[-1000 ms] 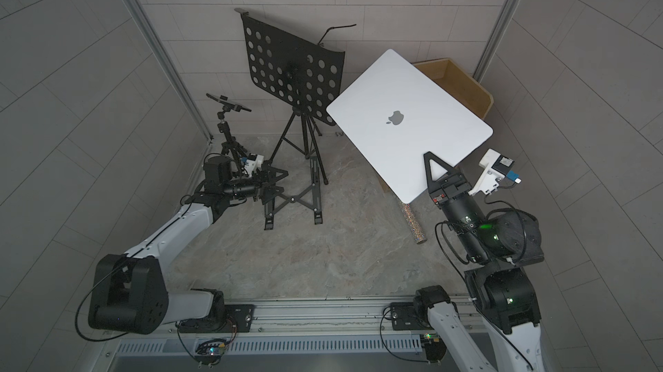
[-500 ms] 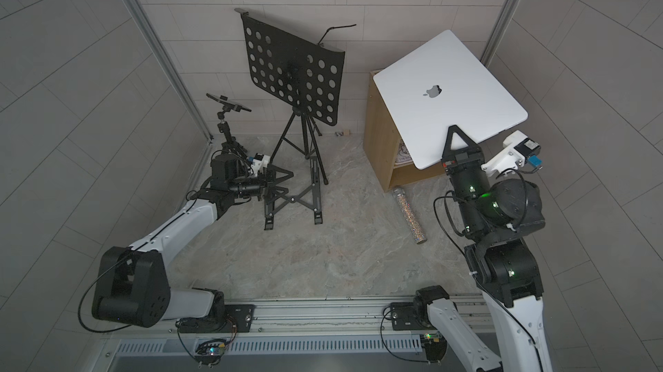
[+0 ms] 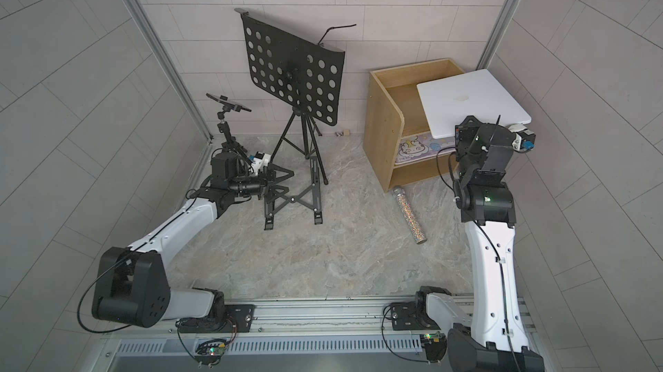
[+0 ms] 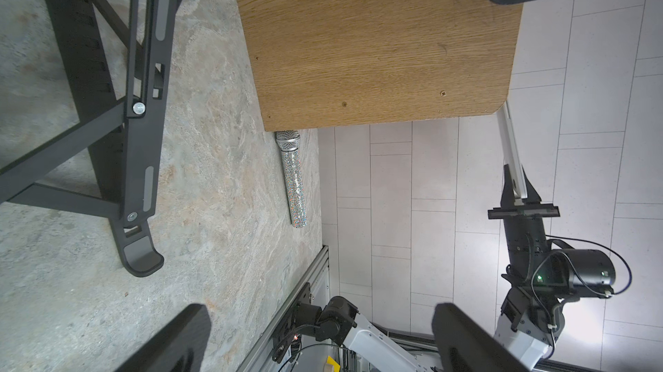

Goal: Close the laptop lid and set it aside
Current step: Place the laptop on the shelf.

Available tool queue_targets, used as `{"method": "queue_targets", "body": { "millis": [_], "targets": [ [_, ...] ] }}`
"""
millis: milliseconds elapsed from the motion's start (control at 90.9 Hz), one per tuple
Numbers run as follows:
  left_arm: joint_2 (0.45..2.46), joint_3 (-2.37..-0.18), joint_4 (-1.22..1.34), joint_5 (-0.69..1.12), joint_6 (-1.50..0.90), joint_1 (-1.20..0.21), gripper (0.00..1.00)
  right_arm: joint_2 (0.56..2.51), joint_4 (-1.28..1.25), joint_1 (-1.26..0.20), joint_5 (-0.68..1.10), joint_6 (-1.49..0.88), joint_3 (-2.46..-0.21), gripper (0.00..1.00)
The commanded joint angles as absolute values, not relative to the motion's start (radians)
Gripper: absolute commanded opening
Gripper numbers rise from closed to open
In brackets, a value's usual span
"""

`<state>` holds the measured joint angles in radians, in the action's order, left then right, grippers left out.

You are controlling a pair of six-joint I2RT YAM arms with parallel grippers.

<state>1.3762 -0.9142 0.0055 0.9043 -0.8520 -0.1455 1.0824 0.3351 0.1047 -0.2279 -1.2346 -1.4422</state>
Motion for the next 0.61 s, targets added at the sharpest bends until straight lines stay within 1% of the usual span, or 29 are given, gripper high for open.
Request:
{"method": "queue_targets", "body": {
  "millis": [0, 374, 594],
  "targets": [
    [1.370, -0.940, -0.025, 0.918, -0.815, -0.152, 1.00, 1.065, 0.078, 0.146, -0.106, -1.376, -1.509, 0.00],
    [1.374, -0.946, -0.042, 0.915, -0.793, -0.152, 1.00, 1.115, -0.012, 0.229, 0.111, -1.466, -1.430, 0.00],
    [1.381, -0.948, -0.042, 0.915, -0.790, -0.151, 1.00, 1.149, -0.057, 0.265, 0.201, -1.462, -1.400, 0.00]
  ]
}}
